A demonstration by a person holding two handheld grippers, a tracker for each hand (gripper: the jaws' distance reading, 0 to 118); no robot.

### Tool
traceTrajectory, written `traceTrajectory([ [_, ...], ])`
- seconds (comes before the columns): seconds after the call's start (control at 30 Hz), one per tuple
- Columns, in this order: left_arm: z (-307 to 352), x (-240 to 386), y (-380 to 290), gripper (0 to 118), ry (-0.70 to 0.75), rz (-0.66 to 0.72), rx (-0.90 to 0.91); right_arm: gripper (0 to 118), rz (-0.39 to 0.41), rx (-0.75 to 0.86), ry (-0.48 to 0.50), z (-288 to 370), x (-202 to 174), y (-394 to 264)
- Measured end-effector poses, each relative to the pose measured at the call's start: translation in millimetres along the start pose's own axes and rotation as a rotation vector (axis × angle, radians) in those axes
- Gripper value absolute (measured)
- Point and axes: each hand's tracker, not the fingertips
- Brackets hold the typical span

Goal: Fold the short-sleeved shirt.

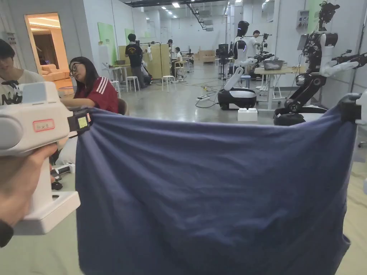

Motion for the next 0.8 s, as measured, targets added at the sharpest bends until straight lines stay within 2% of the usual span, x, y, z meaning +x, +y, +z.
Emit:
traceTrajectory([
  [0.2,-49.5,-3.7,25.8,0,0.037,0.011,0.018,2,0.041,0.039,-0.036,-45.8,-10.5,35.7],
  [0.5,-118.3,-17.7,52.0,0,0.067,0.035,0.027,2,0.012,0.121,-0.077,-88.2,-24.2,80.0],
  [0.6,-126.9,-16.7,59.5,0,0.071,0.04,0.05,2,0.01,0.143,-0.078,-95.6,-26.7,99.1],
  [0.73,-138.0,-17.1,60.1,0,0.075,0.027,0.063,2,0.054,0.159,-0.093,-106.2,-31.0,109.7],
  [0.8,-142.2,-17.6,53.5,0,0.07,0.028,0.067,2,0.04,0.157,-0.088,-110.6,-29.8,105.2],
])
